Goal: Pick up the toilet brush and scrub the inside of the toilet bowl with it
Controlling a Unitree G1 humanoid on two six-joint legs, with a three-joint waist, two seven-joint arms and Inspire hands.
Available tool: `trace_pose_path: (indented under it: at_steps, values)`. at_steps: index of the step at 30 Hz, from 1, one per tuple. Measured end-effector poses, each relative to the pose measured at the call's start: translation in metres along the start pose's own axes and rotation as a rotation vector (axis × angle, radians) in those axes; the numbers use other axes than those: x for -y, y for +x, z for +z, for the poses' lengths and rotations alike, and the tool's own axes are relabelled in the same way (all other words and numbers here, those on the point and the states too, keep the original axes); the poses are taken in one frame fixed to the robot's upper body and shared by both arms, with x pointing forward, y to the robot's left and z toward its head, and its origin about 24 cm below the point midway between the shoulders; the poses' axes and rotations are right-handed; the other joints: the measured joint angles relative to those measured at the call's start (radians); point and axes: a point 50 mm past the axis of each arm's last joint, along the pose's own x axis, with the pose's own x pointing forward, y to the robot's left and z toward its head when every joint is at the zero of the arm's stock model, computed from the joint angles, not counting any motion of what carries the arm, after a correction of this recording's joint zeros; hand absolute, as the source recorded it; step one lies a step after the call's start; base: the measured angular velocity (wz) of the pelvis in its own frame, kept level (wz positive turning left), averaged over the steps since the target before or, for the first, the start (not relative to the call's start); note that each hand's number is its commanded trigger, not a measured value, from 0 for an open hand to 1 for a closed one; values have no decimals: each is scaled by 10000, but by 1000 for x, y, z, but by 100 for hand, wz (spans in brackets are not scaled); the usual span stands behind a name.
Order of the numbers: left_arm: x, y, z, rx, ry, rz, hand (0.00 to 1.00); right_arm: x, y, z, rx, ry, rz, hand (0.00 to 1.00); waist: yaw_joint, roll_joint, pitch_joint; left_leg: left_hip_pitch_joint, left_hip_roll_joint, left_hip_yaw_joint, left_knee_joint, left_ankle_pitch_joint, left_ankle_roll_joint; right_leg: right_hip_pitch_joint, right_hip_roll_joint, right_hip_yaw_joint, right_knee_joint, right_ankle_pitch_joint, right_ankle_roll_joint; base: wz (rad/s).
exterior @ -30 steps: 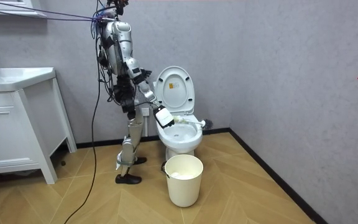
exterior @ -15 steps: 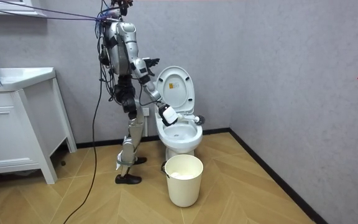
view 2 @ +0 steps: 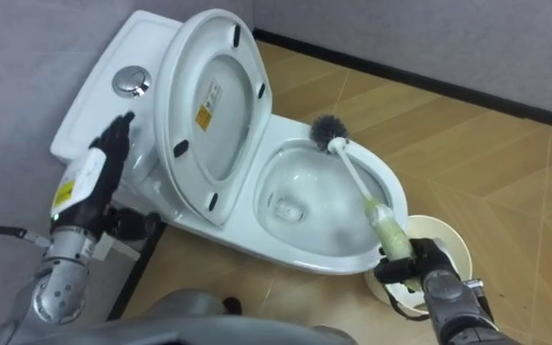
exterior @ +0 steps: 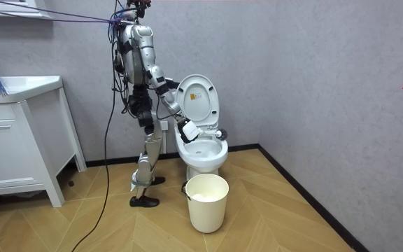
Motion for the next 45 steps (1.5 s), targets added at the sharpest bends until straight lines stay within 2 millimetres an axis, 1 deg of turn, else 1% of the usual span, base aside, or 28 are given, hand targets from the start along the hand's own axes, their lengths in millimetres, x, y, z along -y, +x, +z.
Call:
trace_pose_path:
  at_steps: [1,3,5,8,10,13,15,19,22,23,24,25,26,28,30,32,33,34,35,37,38,39,40,41,43,45]
  values:
    - [0,0,-1,0,46,-9,0,1,0,-1,-78,-68,35,100,-13,13,-2,-7,3,13,-9,1,1,-21,0,21,14,2,-2,-7]
    - [-1,0,-4,-71,268,-95,0,6,-1,-5,-336,-510,181,100,-37,55,-18,-3,32,159,-52,1,2,-125,12,208,147,3,-3,-17]
    - [-1,1,-8,-187,391,-199,0,6,-1,-7,-464,-741,229,100,-91,83,-36,17,46,227,-69,3,4,-152,13,239,197,5,-7,-10]
    - [-1,3,-10,-334,511,-291,0,6,-3,-15,-726,-844,343,100,-86,124,-61,146,76,325,-174,5,3,-128,3,344,214,9,-13,-11]
    - [-2,3,-12,-474,546,-359,0,7,-3,-15,-774,-857,373,100,-89,143,-73,216,119,439,-212,7,0,-127,1,469,231,19,-31,-17]
    - [-2,4,-16,-715,615,-428,0,14,-3,-12,-671,-1110,242,100,-123,129,-64,305,145,521,-248,18,-11,-120,-6,558,231,26,-48,-11]
    - [-2,5,-18,-817,632,-477,0,20,-2,-8,-468,-1180,96,100,-139,119,-58,362,169,617,-252,22,-11,-133,1,709,234,15,-64,-14]
    - [-6,5,-20,-871,859,-463,0,22,-4,-6,-90,-1531,-85,100,-132,79,-40,412,188,720,-278,27,-3,-168,-9,810,276,15,-62,-9]
    - [-8,6,-23,-917,1300,-380,0,21,-6,-8,-51,-2400,-173,100,-119,21,-21,448,203,786,-314,27,-1,-172,0,877,271,15,-62,-8]
    - [-9,7,-23,-911,1411,-314,0,20,-8,-11,28,-3020,-249,100,-91,-8,-24,447,212,817,-305,27,-2,-184,9,921,274,15,-63,-5]
    - [-9,7,-24,-932,1485,-244,0,19,-10,-13,101,-3697,-259,100,-78,10,-46,423,215,824,-288,26,-3,-207,10,924,276,16,-64,-5]
    - [-9,8,-25,-958,1491,-204,0,18,-10,-12,168,-4045,-269,100,-63,-8,-51,385,216,821,-287,26,-3,-247,13,931,285,15,-64,0]
    - [-10,9,-25,-937,1496,-105,0,18,-11,-11,286,-4742,-288,100,-81,26,-83,309,224,827,-285,27,-3,-340,18,935,310,17,-69,0]
    - [-11,12,-25,-901,1503,-8,0,15,-13,-10,454,-5857,-282,100,-41,33,-94,267,225,840,-286,27,-3,-403,14,951,347,17,-71,-3]
    - [-11,18,-25,-855,1509,83,0,11,-14,-6,731,-7383,-241,100,56,42,-102,194,241,845,-222,26,-2,-485,23,1041,380,18,-73,-8]
    - [-13,25,-25,-819,1522,161,0,7,-13,-4,828,-8026,-172,100,138,32,-93,46,249,848,-18,23,-2,-520,28,1024,398,20,-75,3]
    - [-14,29,-24,-789,1528,223,0,6,-13,-1,948,-8235,-269,100,194,-35,-57,-77,265,841,75,22,-3,-629,27,1025,476,19,-77,0]
    - [-15,31,-23,-739,1527,260,0,7,-12,2,1006,-8271,-339,100,198,-35,-57,-166,276,835,102,22,-3,-717,27,1014,524,15,-84,5]
    - [-18,36,-20,-554,1519,391,0,11,-11,9,1176,-8473,-579,100,195,45,-90,-460,308,831,248,22,-3,-973,24,915,648,21,-109,10]
    - [-23,43,-15,-361,1570,568,0,18,-9,18,1356,-8915,-965,100,202,94,-84,-816,327,789,387,23,-1,-1381,-2,792,933,-11,-157,13]
    - [-27,48,-13,-204,1721,676,0,22,-8,24,1461,-9250,-1190,100,243,85,-34,-996,321,712,439,25,2,-1563,-23,715,1089,-47,-182,20]
    - [-32,53,-11,5,1863,809,0,25,-7,30,1575,-9502,-1356,100,263,81,55,-1223,320,577,629,25,3,-1694,-21,612,1212,-81,-210,24]
    - [-35,56,-10,114,1945,870,0,27,-7,33,1620,-9633,-1435,100,265,67,75,-1373,321,523,713,25,3,-1805,-16,588,1277,-109,-220,27]
    - [-41,62,-6,374,2110,1033,0,33,-5,40,1683,-9860,-1641,100,298,46,86,-1712,335,427,876,27,0,-2117,-23,491,1458,-143,-255,20]
    - [-44,68,3,743,2133,1280,0,44,-4,51,1717,-10220,-2019,100,418,78,104,-2244,371,328,1225,26,0,-2560,-31,386,1752,-172,-303,15]
    - [-52,77,14,1291,2227,1638,0,62,-4,67,1828,-10637,-2681,100,611,145,132,-2986,403,204,1607,26,0,-3197,-49,285,2158,-220,-375,8]
